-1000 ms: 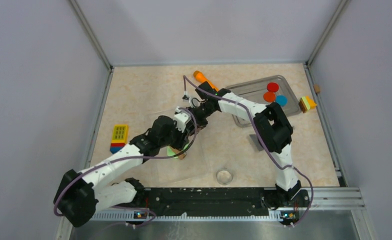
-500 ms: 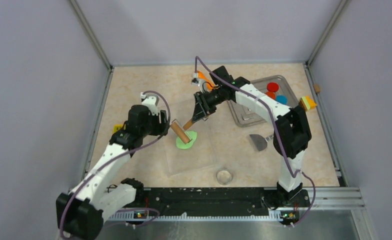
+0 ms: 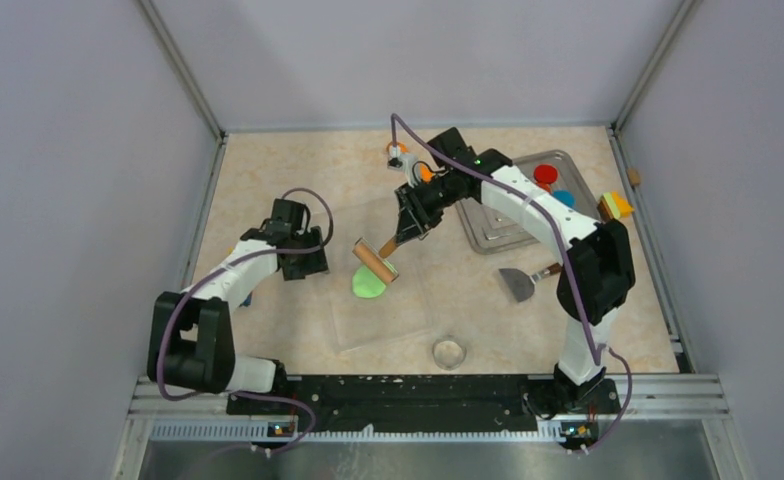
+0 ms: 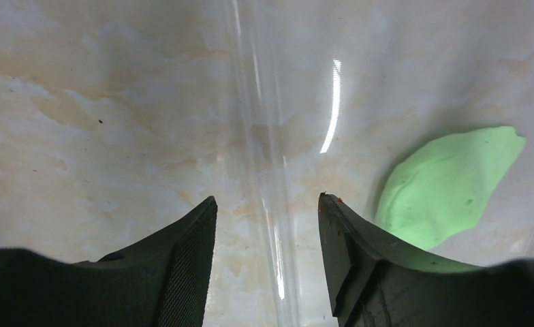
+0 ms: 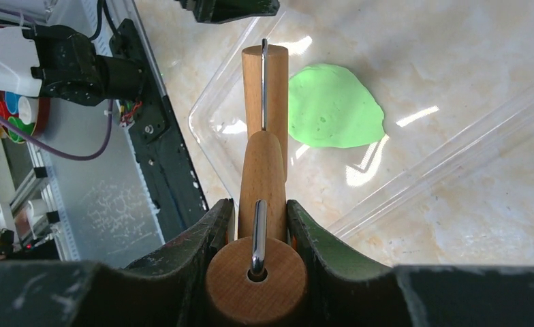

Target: Roll out the dumpling wrappers from the dough

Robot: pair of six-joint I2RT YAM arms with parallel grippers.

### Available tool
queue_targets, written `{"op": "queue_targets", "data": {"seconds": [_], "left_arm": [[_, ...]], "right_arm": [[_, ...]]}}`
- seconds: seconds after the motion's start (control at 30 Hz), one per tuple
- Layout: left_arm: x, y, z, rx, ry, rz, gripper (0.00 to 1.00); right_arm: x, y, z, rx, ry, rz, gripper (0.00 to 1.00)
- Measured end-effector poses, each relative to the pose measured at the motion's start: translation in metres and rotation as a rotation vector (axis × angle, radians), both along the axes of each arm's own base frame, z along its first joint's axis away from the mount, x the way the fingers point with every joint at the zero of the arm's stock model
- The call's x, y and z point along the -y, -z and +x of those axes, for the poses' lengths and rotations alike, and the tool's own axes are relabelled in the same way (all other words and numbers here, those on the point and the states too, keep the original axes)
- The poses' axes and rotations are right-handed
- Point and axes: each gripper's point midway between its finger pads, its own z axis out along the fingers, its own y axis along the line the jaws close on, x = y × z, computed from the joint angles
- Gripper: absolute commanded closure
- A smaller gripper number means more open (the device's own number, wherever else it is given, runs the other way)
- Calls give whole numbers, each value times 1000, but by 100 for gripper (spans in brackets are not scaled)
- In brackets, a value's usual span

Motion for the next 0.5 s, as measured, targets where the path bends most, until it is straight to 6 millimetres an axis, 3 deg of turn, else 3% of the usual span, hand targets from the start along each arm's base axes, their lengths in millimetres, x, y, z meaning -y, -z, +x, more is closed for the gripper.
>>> {"op": "queue_targets", "data": {"seconds": [0.2,0.3,0.5], "left_arm": [[-3,23,3,-56,-28,-2,55],[5,35,5,-84,-5,-37,69],[17,35,17,-67,-6,-106,100]], "right_arm": [[-1,-5,0,1,19,15,100],[-4,3,-2,-64,54,14,100],[-13,35,6,-173,113,-17,100]]}}
